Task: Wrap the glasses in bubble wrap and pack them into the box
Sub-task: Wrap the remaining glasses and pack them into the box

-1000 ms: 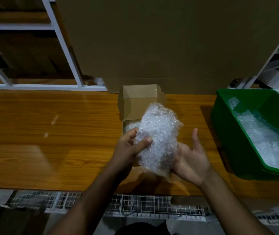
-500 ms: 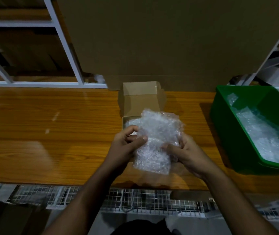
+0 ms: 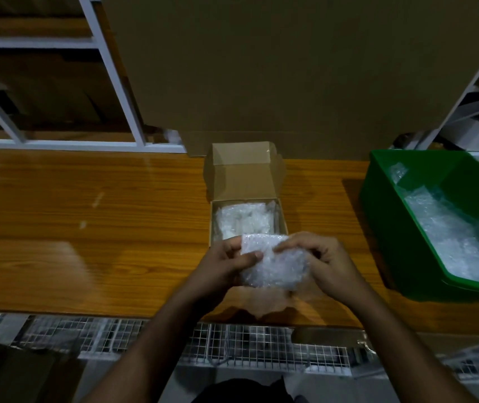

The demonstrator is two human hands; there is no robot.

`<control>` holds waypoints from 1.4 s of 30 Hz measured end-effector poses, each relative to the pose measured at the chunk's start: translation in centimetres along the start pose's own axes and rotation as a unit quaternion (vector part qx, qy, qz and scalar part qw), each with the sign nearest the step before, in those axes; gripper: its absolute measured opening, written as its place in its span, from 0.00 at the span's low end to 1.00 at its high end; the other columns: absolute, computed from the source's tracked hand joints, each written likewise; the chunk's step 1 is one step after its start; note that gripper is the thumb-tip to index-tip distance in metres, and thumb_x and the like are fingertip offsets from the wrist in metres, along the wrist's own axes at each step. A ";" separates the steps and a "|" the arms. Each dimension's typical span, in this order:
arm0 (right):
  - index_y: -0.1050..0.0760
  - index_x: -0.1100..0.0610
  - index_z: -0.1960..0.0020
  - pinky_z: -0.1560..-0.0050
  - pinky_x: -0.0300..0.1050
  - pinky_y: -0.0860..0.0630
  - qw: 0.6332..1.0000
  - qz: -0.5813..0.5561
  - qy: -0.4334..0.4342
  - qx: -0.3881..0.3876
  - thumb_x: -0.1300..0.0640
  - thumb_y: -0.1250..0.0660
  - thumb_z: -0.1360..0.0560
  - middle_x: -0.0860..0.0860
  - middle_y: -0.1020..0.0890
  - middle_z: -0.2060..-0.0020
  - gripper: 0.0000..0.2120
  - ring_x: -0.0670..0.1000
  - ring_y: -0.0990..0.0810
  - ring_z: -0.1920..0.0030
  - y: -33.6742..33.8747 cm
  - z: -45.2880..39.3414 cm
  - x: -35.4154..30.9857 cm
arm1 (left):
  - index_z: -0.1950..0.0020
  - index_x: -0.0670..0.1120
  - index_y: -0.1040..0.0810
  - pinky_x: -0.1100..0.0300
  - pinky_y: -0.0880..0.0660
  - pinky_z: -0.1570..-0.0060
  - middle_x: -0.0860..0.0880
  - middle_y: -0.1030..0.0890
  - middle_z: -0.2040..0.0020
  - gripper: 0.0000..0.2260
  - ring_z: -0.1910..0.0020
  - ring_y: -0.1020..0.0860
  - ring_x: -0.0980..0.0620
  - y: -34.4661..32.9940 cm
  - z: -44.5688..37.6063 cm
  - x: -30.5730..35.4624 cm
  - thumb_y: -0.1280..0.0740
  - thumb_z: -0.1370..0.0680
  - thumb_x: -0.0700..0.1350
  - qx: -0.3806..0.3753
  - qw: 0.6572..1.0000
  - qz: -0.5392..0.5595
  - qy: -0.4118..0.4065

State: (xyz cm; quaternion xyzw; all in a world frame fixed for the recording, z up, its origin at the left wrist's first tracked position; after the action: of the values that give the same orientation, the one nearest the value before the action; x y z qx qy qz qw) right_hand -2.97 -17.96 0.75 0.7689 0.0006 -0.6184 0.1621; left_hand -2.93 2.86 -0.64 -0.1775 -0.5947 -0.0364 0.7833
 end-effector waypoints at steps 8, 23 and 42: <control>0.26 0.49 0.34 0.50 0.63 0.19 0.909 -0.261 -0.309 -0.101 0.38 0.34 0.24 0.59 0.16 0.44 0.23 0.65 0.16 0.48 -2.7 2.5 1.1 | 0.45 0.38 0.19 0.49 0.18 0.57 0.41 0.14 0.52 0.07 0.53 0.15 0.42 1.3 0.4 -2.5 0.31 0.21 0.37 0.072 0.990 -0.101 -0.071; 0.16 0.62 0.59 0.57 0.45 0.19 0.930 -0.285 -0.230 -0.017 0.71 0.46 0.21 0.63 0.20 0.45 0.20 0.59 0.18 0.48 -4.0 -2.3 0.3 | 0.53 0.46 0.13 0.57 0.21 0.46 0.46 0.15 0.44 0.18 0.38 0.19 0.48 5.2 0.0 -0.8 0.37 0.25 0.28 0.078 0.978 -0.105 -0.163; 0.15 0.60 0.51 0.61 0.45 0.16 0.947 0.247 -0.152 -0.136 0.62 0.22 0.33 0.52 0.14 0.62 0.11 0.48 0.15 0.64 -8.0 -18.7 1.8 | 0.35 0.50 0.21 0.52 0.31 0.42 0.47 0.27 0.33 0.18 0.34 0.34 0.46 4.2 -1.8 -3.3 0.35 0.23 0.54 0.303 0.736 -0.584 -0.159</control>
State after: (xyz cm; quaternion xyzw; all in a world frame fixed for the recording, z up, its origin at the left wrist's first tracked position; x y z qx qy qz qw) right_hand 13.56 -6.03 0.46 0.6125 -0.1300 -0.6624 0.4113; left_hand -1.13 5.68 -5.14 0.4485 -0.6771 -0.2760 0.5141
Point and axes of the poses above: each hand's wrist, its own z-axis away from the middle knuckle, its own y-axis out of the back of the hand, x = y × z, the point moved 1 cm from there along -z, towards the middle knuckle
